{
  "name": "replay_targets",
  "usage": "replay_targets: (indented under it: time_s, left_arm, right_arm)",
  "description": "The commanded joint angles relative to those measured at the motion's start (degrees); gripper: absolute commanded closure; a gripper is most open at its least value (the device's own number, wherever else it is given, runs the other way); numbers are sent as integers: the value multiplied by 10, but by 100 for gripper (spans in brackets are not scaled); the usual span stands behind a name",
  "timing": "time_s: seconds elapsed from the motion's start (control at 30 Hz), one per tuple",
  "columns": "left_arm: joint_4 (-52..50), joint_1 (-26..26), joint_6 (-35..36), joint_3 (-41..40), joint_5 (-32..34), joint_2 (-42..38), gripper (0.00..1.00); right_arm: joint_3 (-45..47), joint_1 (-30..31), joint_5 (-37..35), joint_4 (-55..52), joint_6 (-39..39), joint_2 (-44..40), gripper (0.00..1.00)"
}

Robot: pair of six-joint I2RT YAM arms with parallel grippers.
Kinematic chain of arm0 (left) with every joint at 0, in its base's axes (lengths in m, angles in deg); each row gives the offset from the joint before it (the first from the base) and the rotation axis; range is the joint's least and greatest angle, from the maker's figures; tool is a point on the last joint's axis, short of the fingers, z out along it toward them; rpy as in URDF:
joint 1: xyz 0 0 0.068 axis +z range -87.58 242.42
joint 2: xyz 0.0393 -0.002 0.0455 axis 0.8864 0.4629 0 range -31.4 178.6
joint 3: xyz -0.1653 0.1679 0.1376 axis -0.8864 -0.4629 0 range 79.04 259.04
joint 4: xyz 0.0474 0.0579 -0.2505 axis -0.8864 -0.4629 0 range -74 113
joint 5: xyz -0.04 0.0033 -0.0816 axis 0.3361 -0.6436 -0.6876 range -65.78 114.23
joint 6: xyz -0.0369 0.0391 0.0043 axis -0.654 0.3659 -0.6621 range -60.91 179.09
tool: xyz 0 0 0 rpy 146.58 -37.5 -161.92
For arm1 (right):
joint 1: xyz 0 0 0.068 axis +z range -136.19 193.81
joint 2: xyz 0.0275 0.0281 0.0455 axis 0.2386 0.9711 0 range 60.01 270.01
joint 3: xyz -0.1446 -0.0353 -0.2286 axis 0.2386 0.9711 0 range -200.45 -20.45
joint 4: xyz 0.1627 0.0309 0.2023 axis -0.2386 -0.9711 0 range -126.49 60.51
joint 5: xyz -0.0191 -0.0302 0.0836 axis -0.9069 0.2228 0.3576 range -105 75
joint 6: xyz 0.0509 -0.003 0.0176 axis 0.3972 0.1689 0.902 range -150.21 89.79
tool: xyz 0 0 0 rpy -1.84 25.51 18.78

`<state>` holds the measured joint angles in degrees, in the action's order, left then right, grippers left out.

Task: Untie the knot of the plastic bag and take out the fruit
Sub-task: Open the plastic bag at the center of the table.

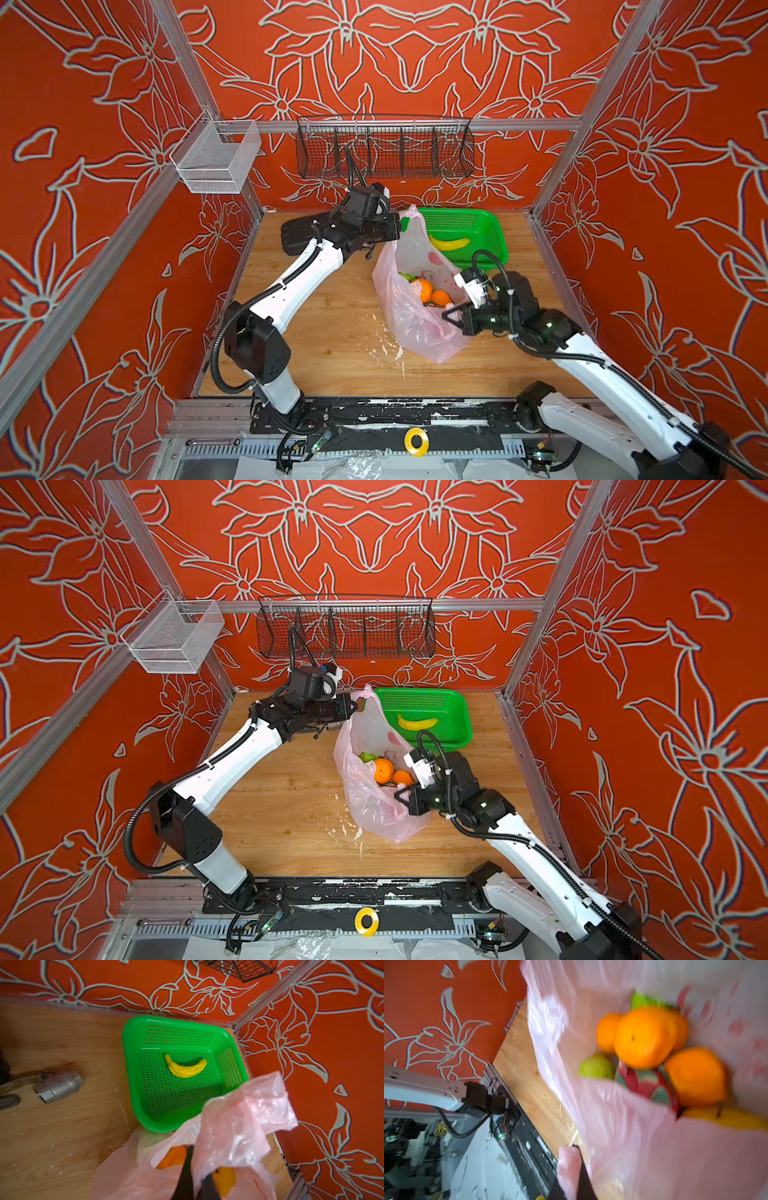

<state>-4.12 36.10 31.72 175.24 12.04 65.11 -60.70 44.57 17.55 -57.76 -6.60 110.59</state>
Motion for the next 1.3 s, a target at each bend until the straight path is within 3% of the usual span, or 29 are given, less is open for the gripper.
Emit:
replay_targets:
  time_s: [0.0, 0.23, 0.3, 0.33, 0.47, 0.57, 0.73, 0.83, 0.93, 1.07, 1.17, 1.27]
  left_arm:
    - [-6, 3, -29, -2, -19, 14, 100]
    - [-10, 2, -46, -42, -15, 21, 85]
    - [-13, 2, -48, -54, -19, 16, 78]
    - [-15, 2, -50, -61, -21, 10, 72]
    - [-16, 2, -58, -98, -24, -38, 37]
    - [-25, 1, -72, -121, -27, -85, 29]
    - [-72, -9, -86, -131, -14, -162, 24]
    - [-116, -23, -97, -125, 11, -201, 14]
    - [-163, -38, -121, -136, 40, -231, 8]
    - [-205, -93, -197, -193, 110, -265, 9]
    - [-166, -159, -225, -264, 167, -286, 7]
    - [-149, -179, -242, -284, 169, -267, 0]
  right_arm:
    - [72, 38, -3, -46, 83, -14, 100]
    - [111, 84, -49, -61, 97, 9, 92]
    - [95, 86, -61, -67, 95, 14, 79]
    - [85, 86, -71, -72, 92, 11, 65]
    - [35, 86, -142, -108, 82, -19, 43]
    - [-17, 86, -189, -120, 61, -41, 34]
    - [-119, 86, -244, -106, -7, -22, 23]
    - [-199, 86, -287, -138, -52, 30, 3]
    - [-250, 86, -357, -156, -87, 74, 3]
    - [-214, 86, -456, -84, -143, 81, 3]
    - [-169, 85, -409, -23, -184, 83, 3]
    - [-141, 85, -372, -5, -151, 91, 3]
